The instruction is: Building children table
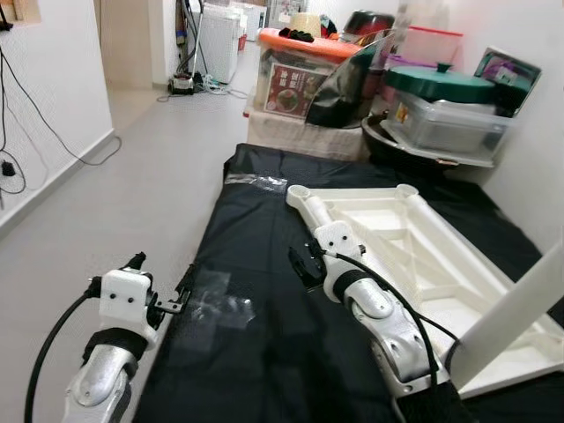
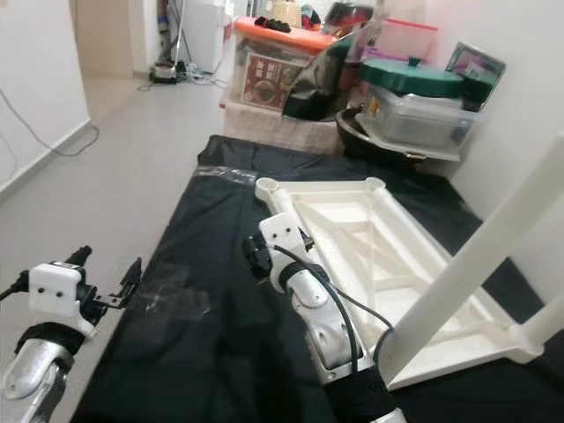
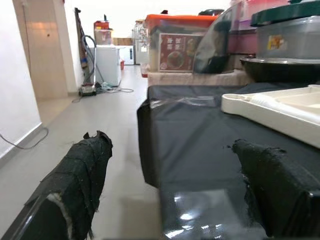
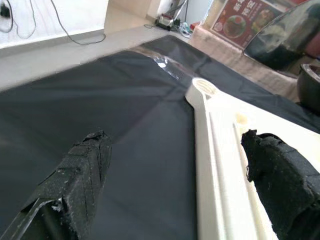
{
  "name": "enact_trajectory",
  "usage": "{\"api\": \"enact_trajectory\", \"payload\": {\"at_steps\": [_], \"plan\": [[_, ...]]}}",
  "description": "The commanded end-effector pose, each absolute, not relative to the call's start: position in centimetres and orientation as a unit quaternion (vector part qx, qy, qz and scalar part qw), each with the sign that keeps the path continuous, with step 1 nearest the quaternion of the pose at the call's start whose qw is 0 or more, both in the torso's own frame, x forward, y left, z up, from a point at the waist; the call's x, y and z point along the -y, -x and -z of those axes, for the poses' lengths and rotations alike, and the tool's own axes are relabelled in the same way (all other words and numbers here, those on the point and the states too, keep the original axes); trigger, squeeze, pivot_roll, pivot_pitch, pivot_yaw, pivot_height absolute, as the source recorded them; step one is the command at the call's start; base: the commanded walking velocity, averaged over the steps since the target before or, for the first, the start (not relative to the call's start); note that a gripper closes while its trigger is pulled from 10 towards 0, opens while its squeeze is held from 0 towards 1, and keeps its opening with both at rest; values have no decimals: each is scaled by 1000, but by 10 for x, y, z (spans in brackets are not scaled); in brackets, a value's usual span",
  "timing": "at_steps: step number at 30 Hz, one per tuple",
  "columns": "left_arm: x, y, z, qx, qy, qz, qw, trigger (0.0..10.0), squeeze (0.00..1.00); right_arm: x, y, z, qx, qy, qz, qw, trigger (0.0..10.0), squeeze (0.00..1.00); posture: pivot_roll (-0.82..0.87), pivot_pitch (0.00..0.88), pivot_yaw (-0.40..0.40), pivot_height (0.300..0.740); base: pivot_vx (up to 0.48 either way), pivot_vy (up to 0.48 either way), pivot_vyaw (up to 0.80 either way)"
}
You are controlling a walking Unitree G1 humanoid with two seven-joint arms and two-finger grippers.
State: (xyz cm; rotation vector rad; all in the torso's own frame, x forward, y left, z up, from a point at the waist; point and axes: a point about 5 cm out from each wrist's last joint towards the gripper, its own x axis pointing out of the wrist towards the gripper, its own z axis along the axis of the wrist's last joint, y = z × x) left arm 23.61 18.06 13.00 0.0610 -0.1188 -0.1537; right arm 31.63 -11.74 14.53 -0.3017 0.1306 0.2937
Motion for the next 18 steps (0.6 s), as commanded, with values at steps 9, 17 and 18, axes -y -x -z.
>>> {"api": "enact_trajectory", "payload": {"at_steps": [9,17,18], "plan": [[-178,-236,-131,64,-26,87,994,10000,0,120,-331,-146,-75,143,-155,975,10000,0,142,0,-170,740,0,0,0],[-178,-237,-131,64,-25,84,994,10000,0,137,-341,-134,-119,138,-128,975,10000,0,149,0,-173,740,0,0,0],[-178,-237,-131,64,-25,84,994,10000,0,137,-341,-134,-119,138,-128,975,10000,0,149,0,-173,740,0,0,0]]}}
